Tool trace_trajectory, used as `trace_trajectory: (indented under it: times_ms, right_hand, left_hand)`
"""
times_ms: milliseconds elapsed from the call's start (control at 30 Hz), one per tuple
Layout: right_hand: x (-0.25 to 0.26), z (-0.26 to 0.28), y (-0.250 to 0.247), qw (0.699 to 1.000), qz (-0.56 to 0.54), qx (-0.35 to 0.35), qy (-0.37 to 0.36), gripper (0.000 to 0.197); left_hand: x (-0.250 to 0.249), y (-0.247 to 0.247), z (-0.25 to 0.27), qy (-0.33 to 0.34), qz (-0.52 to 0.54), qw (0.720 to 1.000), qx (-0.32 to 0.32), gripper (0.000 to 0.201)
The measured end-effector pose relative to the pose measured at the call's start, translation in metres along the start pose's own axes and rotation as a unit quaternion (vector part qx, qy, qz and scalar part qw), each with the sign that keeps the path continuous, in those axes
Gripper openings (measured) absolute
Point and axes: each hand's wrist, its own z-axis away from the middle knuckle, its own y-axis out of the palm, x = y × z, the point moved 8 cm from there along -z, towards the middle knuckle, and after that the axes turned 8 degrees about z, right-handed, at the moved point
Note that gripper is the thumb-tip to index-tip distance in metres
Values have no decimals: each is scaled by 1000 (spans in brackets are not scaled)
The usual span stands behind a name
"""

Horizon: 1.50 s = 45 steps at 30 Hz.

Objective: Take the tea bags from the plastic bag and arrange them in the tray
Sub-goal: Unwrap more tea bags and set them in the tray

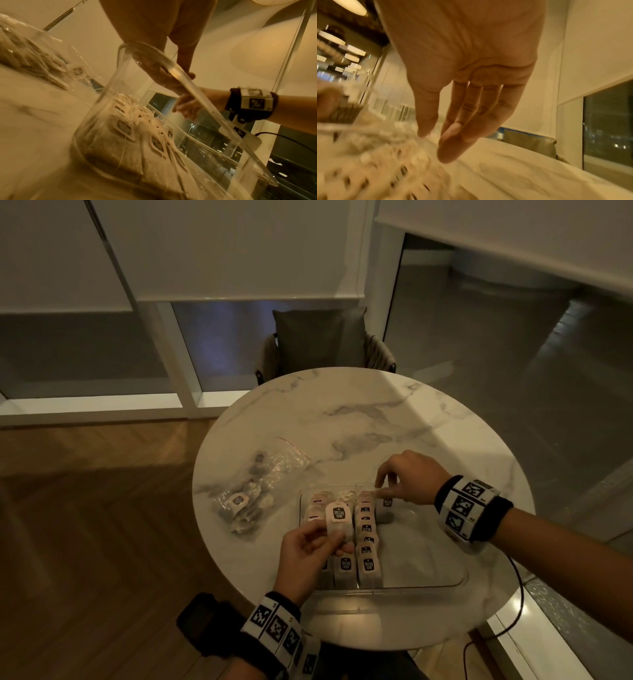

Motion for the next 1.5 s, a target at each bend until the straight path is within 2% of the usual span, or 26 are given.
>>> trace_trajectory:
  times_ms: [67, 133, 233, 300, 367, 433, 567, 800, 1133, 1233, 1367, 1500]
  right_hand:
    - [17, 12, -6, 981, -189, 3, -32, 33]
    - [39, 24, -4, 948, -309, 36, -63, 37]
    - [55, 31, 10, 928, -360, 50, -83, 30]
    - [55, 32, 14, 914, -397, 16, -83, 19]
    - [54, 35, 15, 894, -443, -18, -69, 18]
    - [52, 40, 14, 875, -479, -50, -56, 16]
    - [53, 52, 15, 860, -502, -75, -47, 11]
    - [48, 68, 22, 832, -543, -112, 8, 7]
    - [50, 75, 32, 775, -617, -123, 63, 18]
    - [55, 77, 40, 767, -629, -108, 72, 16]
    - [51, 78, 54, 738, -655, -113, 118, 20]
    - [53, 81, 63, 710, -685, -100, 129, 18]
  left_hand:
    - [1, 1, 0, 2, -21, 1000, 7, 13]
    - [3, 2, 0, 6, -43, 999, 16, 14]
    - [4, 2, 0, 16, -55, 998, 26, 16]
    - [3, 1, -1, 20, -43, 999, 19, 22]
    - [2, -1, -2, 17, -27, 999, 6, 28]
    - [4, -3, -2, 8, -19, 1000, -5, 25]
    - [5, -1, -1, 10, -29, 1000, 0, 11]
    - [1, 0, 2, 16, 13, 1000, 17, 8]
    - [-3, 3, 3, 13, 17, 1000, 18, 21]
    - [1, 0, 3, 15, -9, 1000, 12, 19]
    - [4, -2, 3, 18, -28, 999, -3, 17]
    - [4, 3, 2, 3, -33, 999, 23, 32]
